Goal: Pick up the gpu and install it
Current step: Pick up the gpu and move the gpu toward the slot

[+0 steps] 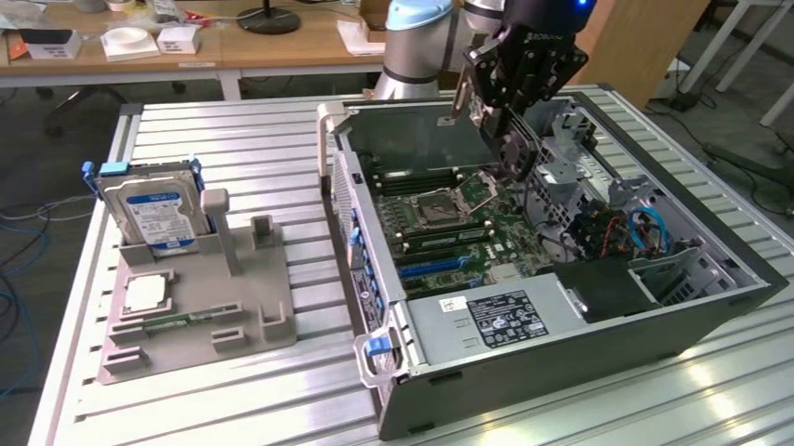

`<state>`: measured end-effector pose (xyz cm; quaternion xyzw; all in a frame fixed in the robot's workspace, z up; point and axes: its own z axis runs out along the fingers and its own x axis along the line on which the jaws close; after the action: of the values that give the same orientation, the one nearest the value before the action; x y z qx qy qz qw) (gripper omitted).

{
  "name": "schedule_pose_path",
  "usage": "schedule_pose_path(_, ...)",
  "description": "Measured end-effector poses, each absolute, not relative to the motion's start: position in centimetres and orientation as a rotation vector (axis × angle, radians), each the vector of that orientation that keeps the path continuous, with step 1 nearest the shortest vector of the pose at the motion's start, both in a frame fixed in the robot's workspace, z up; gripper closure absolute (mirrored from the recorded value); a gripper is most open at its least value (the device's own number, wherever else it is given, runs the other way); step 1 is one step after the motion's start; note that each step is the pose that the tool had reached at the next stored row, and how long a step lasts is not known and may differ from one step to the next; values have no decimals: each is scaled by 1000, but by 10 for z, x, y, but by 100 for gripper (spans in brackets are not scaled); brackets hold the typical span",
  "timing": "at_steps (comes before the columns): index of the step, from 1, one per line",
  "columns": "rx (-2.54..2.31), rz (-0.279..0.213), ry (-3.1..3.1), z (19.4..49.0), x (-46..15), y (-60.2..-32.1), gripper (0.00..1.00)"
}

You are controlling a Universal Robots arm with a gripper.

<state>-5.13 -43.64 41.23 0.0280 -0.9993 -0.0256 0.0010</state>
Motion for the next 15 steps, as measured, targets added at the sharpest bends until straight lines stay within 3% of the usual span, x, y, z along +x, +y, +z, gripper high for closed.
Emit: schedule_pose_path(15,88,-81,-3137,412,-51,-436,73)
